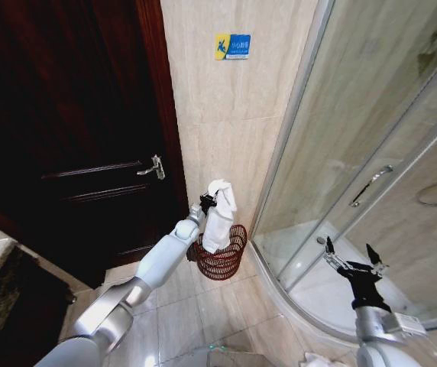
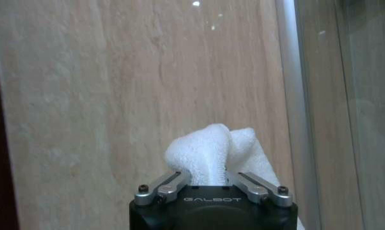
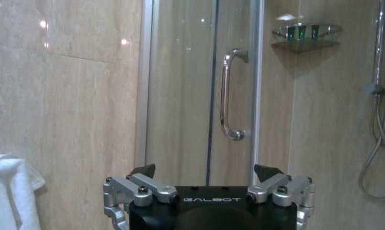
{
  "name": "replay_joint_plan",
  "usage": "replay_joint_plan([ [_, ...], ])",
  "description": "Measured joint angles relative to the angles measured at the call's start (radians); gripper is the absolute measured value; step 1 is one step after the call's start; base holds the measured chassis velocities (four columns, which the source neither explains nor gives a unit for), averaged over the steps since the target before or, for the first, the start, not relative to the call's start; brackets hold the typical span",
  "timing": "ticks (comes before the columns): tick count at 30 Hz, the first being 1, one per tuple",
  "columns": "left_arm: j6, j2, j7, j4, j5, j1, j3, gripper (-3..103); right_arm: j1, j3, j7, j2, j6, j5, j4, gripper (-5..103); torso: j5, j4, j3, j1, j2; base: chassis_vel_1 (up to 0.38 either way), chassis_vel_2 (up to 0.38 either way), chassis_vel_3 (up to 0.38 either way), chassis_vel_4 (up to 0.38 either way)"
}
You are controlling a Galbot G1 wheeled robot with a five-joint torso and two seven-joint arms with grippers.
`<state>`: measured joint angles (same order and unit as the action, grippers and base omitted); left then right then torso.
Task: Discard the used towel into the hamper.
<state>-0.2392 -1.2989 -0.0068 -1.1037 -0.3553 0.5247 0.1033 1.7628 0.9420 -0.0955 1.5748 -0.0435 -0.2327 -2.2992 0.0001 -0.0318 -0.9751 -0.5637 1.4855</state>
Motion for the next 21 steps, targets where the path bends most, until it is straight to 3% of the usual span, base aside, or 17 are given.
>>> replay_joint_plan([
  [9,0.024,0.022,0.0,-0.065,-0.004,0.04,-0.005,7,-0.004,-0.011,-0.001,0.009,0.003,0.008,-0.004,100,-0.0001,0.0,0.0,0.0,0.0,0.0,0.0,0.0,0.0],
  [21,0.03,-0.017,0.024,-0.047,-0.018,0.026,0.041,7,0.003,-0.003,0.0,0.008,0.003,0.004,-0.006,100,-0.0001,0.0002,0.0,0.0,0.0,0.0,0.0,0.0,0.0],
])
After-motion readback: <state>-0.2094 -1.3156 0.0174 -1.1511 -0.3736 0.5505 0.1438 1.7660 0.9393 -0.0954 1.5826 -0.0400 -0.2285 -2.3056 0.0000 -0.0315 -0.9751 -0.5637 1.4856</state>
